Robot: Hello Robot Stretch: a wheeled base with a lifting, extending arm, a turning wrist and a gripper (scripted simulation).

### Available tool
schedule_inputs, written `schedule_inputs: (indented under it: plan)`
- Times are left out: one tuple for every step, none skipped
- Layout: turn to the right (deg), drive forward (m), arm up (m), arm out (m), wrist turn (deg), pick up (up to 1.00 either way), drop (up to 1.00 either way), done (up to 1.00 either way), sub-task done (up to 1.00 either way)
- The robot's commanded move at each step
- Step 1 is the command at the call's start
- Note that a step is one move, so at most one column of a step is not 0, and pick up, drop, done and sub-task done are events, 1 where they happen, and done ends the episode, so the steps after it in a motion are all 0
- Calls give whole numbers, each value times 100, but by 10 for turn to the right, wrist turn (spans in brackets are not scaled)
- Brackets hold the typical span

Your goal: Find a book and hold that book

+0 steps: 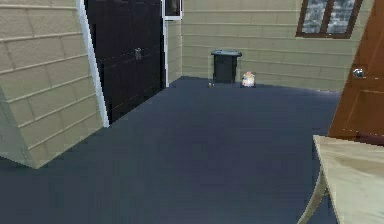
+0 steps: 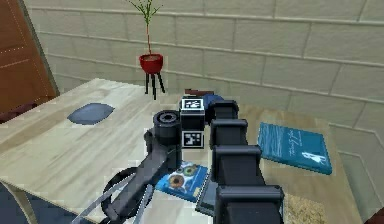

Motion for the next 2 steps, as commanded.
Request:
schedule_inputs:
  plan:
    - [0,0,0,0,450,0,0,0,0]
    - [0,0,0,0,450,0,0,0,0]
